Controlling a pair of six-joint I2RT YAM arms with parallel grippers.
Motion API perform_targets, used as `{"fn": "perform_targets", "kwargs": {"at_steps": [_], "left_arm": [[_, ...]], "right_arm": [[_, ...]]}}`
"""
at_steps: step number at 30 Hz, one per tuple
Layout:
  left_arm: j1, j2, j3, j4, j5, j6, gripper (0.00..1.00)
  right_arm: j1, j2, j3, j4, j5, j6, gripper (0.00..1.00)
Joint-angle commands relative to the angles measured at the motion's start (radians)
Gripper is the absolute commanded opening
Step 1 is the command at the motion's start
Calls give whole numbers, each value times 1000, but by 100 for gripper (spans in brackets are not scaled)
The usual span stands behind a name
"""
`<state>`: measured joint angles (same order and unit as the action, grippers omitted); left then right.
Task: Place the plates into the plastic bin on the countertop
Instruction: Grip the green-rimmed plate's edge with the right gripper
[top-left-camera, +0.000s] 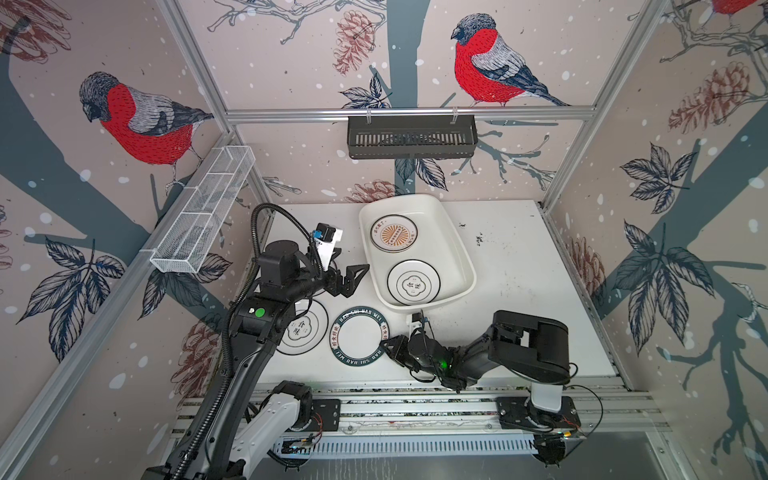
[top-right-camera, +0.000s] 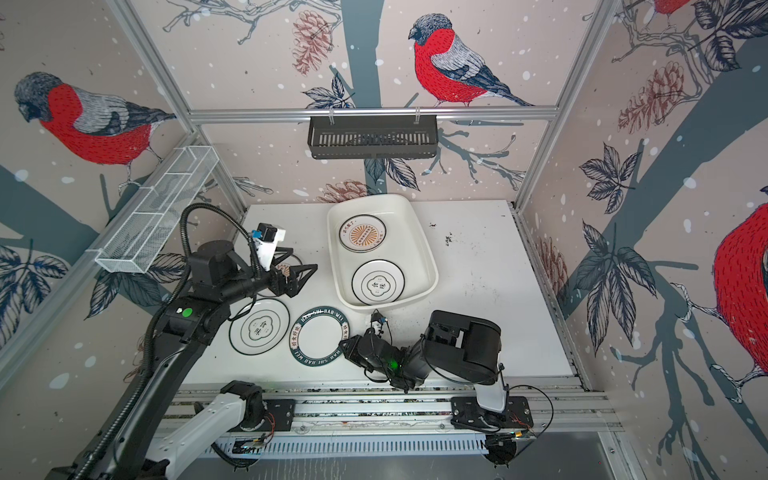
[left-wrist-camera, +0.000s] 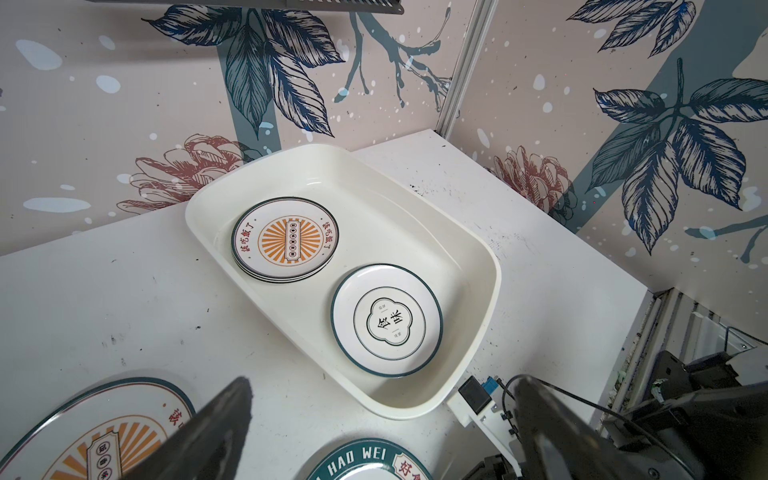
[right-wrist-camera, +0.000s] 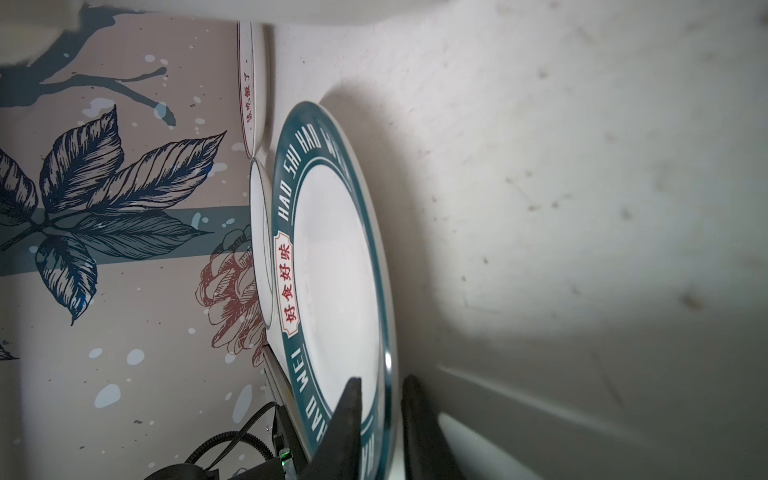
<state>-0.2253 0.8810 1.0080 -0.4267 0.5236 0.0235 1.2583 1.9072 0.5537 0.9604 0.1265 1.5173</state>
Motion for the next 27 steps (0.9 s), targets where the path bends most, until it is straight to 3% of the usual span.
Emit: {"fn": "perform_targets", "kwargs": {"at_steps": [1,27], "left_arm": [[0,-1,4,35,26,-7,98],[0,-13,-3,40,26,-2,98]], "right_arm": [[1,7,-4,-22,1,4,20],[-8,31,-11,4,3,34,16]]}}
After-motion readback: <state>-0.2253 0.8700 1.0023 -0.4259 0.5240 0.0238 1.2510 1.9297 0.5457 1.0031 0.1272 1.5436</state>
